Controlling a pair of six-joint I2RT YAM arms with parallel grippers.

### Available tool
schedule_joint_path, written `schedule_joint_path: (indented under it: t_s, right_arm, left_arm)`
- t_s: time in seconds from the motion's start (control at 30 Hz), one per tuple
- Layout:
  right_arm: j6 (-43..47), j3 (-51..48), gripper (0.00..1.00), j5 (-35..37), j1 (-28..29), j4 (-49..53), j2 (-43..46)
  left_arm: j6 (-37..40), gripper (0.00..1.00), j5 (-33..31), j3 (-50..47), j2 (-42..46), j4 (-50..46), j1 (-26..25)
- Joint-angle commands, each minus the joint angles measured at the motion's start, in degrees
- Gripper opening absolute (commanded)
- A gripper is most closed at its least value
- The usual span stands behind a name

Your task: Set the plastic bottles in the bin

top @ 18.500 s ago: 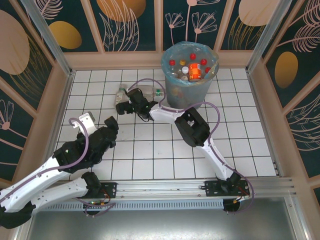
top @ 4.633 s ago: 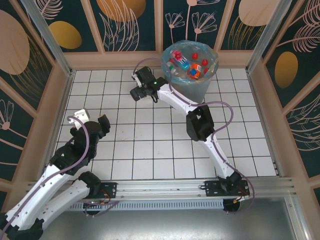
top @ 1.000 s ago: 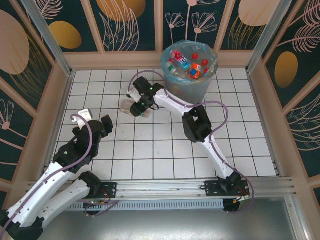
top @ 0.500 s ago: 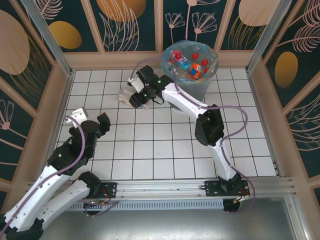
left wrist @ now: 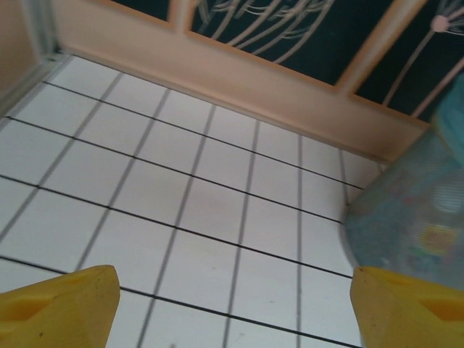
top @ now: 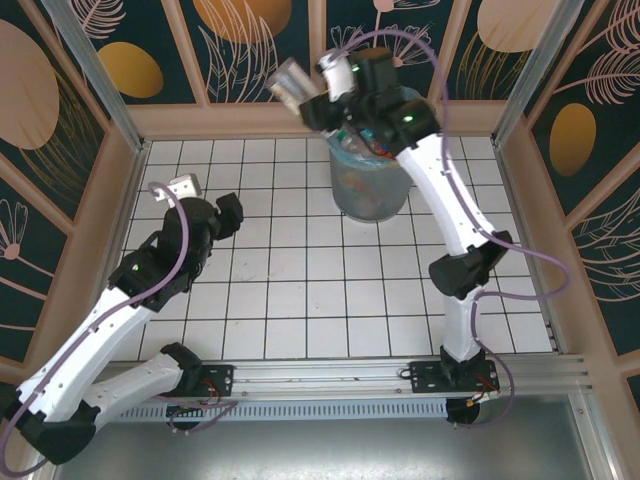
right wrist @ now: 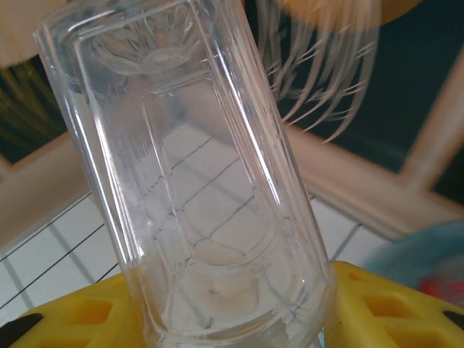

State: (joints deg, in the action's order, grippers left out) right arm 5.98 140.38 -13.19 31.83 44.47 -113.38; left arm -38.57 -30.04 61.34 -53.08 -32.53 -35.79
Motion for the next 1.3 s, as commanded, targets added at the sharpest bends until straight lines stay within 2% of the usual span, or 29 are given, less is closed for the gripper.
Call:
schedule_joint_path:
  t_s: [0.0,0.17,0.47,0.6,0.77,0.83,0.93,1.0,1.17,1.27]
  right_arm:
    - [-0.5,-0.2,0.47,1.8,-5.1,2.2,2.9]
    - [0.6,-6.3,0.46,2.2,-10.4,1.7,4.9]
    - [1.6,-23.7,0.49,-0.5,-10.3,-2.3,9.7]
    - [1.8,-28.2,0.52,2.9,-10.3,-3.0,11.8]
    - [2.6,-28.0,0.58,9.0,-10.4,-0.9,12.1]
    - [2.7,-27.1,0.63,10.3,-10.4,0.0,11.8]
    - [2.4,-24.8,0.78,10.6,-10.3,1.1,11.3]
    - [2.4,-22.9,0.83,10.3,-10.0,1.6,10.9]
    - [2.8,-16.9,0.82,11.3,-8.4,2.4,8.9]
    - [3.3,-13.5,0.77,13.0,-7.3,2.0,6.9]
  left_arm:
    - [1.3,0.82,7.1,2.2,-2.3,5.7,0.0]
    - [1.1,0.83,9.1,1.8,-4.6,8.5,0.0]
    - [-0.4,0.84,6.7,-1.2,-2.4,6.9,0.0]
    - [-0.8,0.84,5.3,-1.8,-0.5,6.0,0.0]
    - [-1.1,0.84,4.1,-1.7,0.5,4.9,0.0]
    - [-1.2,0.85,4.0,-1.5,0.5,4.7,0.0]
    - [-1.5,0.85,4.3,-1.4,0.3,4.8,0.0]
    - [-1.8,0.85,4.4,-1.4,0.2,4.9,0.0]
    - [-2.2,0.85,4.5,-1.3,0.1,4.9,0.0]
    - [-2.4,0.85,4.2,-1.3,0.3,4.9,0.0]
